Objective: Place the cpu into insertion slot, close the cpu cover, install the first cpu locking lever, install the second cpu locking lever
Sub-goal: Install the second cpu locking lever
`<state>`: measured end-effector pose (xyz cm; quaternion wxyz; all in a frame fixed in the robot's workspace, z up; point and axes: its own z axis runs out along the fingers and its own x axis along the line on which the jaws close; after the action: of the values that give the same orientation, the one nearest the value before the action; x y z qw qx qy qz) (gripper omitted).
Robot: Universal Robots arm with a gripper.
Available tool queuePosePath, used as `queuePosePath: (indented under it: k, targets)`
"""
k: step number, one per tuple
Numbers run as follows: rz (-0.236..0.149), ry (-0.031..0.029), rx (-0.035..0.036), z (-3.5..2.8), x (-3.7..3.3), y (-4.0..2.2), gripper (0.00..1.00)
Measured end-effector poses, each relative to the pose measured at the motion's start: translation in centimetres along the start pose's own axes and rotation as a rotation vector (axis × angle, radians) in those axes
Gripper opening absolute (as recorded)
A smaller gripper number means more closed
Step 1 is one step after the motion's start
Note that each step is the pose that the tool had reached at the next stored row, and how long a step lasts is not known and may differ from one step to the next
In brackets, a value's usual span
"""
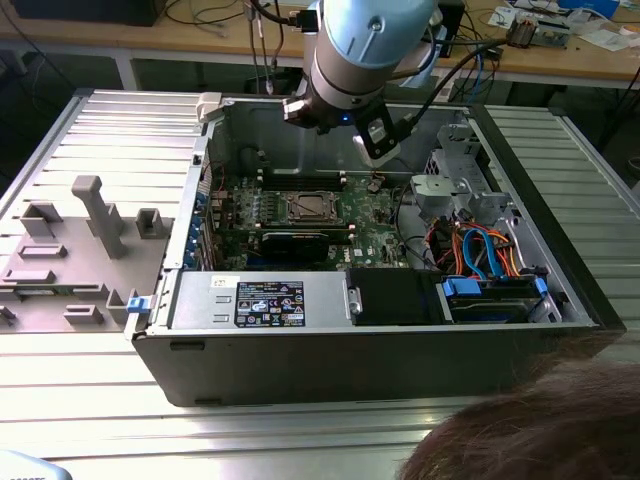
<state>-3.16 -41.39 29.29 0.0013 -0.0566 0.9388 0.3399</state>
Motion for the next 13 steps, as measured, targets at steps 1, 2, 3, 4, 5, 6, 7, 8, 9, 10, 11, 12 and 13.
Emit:
queuePosePath:
  k: [1, 2, 3, 4, 5, 6, 7, 8, 9, 10, 11, 12, 13]
  targets:
    - [0.000, -0.0003, -0.0025, -0.01, 0.00, -0.01, 0.11]
    - [0.000, -0.0005, -0.0045, -0.02, 0.00, -0.02, 0.11]
    - [0.000, -0.0011, -0.0093, -0.03, 0.00, -0.04, 0.11]
    - [0.000, -0.0014, -0.0123, -0.05, 0.01, -0.06, 0.11]
    - [-0.001, -0.0016, -0.0149, -0.06, 0.01, -0.07, 0.11]
    - [-0.001, -0.0019, -0.0179, -0.08, 0.01, -0.09, 0.11]
    - [-0.001, -0.0022, -0.0206, -0.09, 0.01, -0.10, 0.11]
    - [-0.001, -0.0025, -0.0232, -0.10, 0.02, -0.12, 0.11]
    - [-0.001, -0.0028, -0.0260, -0.12, 0.02, -0.14, 0.11]
    - [-0.001, -0.0031, -0.0289, -0.13, 0.02, -0.15, 0.11]
    - [-0.001, -0.0035, -0.0316, -0.14, 0.02, -0.17, 0.11]
    - [-0.001, -0.0037, -0.0345, -0.15, 0.02, -0.18, 0.11]
    - [-0.001, -0.0041, -0.0374, -0.16, 0.03, -0.20, 0.11]
